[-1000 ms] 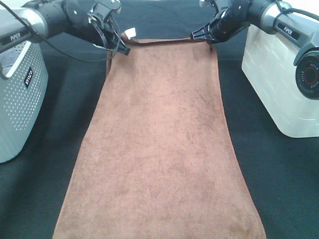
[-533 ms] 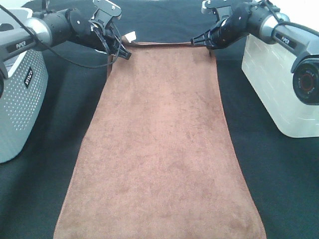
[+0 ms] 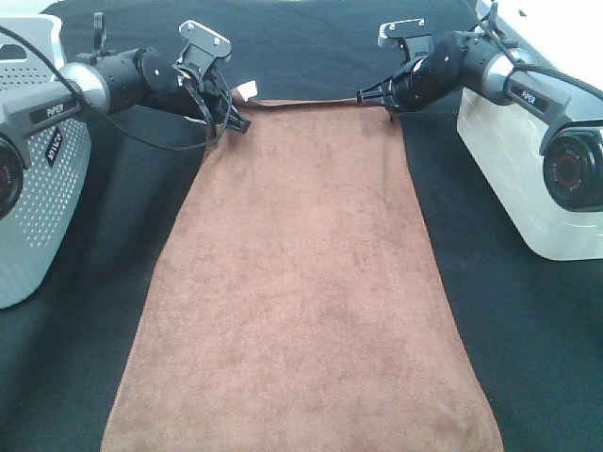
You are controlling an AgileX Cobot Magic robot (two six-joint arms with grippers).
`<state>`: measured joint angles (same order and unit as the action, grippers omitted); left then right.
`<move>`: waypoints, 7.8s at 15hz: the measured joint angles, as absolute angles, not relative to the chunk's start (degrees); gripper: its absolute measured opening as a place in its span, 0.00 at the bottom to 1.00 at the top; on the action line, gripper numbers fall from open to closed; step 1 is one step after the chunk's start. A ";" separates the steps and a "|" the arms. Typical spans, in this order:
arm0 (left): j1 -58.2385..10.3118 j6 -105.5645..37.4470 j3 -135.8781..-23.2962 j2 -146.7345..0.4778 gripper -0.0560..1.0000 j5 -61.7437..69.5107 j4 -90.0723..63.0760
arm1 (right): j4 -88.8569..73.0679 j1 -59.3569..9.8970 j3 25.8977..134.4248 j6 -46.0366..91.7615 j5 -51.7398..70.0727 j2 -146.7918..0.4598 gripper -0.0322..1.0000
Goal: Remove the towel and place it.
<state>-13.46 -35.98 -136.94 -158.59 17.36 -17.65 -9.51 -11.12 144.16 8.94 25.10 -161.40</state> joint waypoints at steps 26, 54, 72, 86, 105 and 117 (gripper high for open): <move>-11.29 -31.68 -136.99 -161.23 0.51 13.35 -18.85 | -19.42 -9.05 144.16 10.14 25.10 -162.20 0.62; -9.57 -13.24 -137.22 -153.72 0.51 21.43 -2.06 | -20.28 -9.05 144.50 10.14 26.81 -162.20 0.62; -11.52 -15.18 -137.34 -162.49 0.51 12.66 -4.87 | -20.34 -8.94 144.56 10.71 30.02 -162.09 0.62; -10.37 -10.71 -137.22 -147.31 0.60 22.92 -7.39 | -20.51 -8.88 144.67 13.24 41.31 -145.47 0.62; 4.81 -6.13 -114.36 -109.21 0.77 69.27 -4.87 | -2.52 -5.90 106.63 -2.64 69.67 -93.74 0.79; 4.87 -5.90 -55.63 -42.69 0.77 58.10 -0.63 | -2.75 -5.90 51.39 -9.22 70.07 -26.36 0.79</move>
<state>4.87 -5.90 -55.63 -42.69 58.10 -0.63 -2.75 -5.90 51.39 -9.22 70.07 -26.36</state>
